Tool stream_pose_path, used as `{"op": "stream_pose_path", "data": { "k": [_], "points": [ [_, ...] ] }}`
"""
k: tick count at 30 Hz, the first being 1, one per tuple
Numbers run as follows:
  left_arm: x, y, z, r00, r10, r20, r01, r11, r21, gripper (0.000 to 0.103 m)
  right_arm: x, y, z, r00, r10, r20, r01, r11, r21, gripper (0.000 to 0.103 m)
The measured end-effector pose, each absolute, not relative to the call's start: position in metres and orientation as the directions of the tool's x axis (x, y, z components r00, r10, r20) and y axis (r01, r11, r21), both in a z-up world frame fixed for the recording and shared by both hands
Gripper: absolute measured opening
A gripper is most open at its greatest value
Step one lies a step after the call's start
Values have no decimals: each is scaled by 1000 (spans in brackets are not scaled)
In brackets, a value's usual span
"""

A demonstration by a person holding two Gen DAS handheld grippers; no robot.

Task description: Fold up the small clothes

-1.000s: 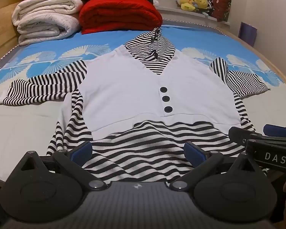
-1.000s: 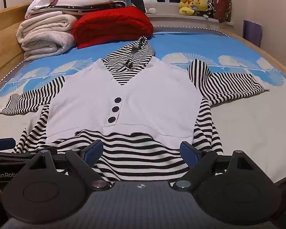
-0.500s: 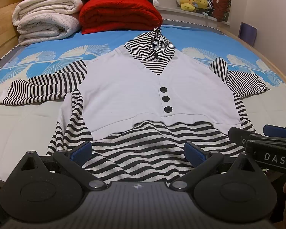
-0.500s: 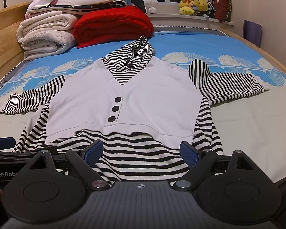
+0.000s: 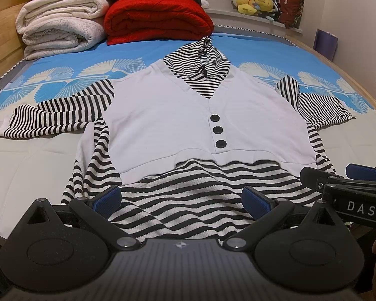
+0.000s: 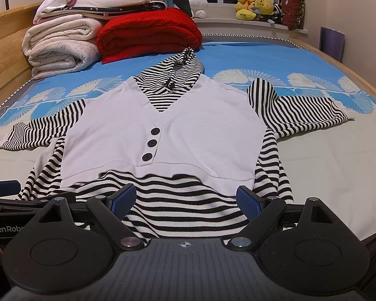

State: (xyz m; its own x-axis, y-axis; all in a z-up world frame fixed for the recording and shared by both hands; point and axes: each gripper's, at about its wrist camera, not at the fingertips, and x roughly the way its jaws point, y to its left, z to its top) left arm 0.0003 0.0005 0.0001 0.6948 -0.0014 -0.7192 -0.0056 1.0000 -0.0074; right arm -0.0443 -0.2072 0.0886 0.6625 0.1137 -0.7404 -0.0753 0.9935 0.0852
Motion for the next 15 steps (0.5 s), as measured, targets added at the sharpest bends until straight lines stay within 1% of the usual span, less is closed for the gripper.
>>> {"op": "stream_pose_path", "data": {
  "k": [3,5,10,11,12,15],
  "points": [
    [1,1,0,694,0,-720,-4,1000,-4,102,-44,-208,88,664,110,-740,-72,994,84,87],
    [11,4,-1,691,18,-723,-29,1000,-2,102,-40,-214,87,667,79,-741,-35,997,74,87],
    [31,42,-9,649,105,-754,-178,984,-15,102,-16,-257,73,636,-75,-768,161,986,38,87],
    [36,53,-11,674,114,-730,-205,978,-37,102,-12,-265,68,619,-106,-778,202,979,27,87],
    [41,61,-11,693,138,-708,-226,974,-32,102,-7,-275,61,596,-134,-792,240,971,17,87],
    [54,89,-22,620,214,-755,-317,948,9,102,1,-299,36,509,-183,-841,339,941,0,87]
  ]
}}
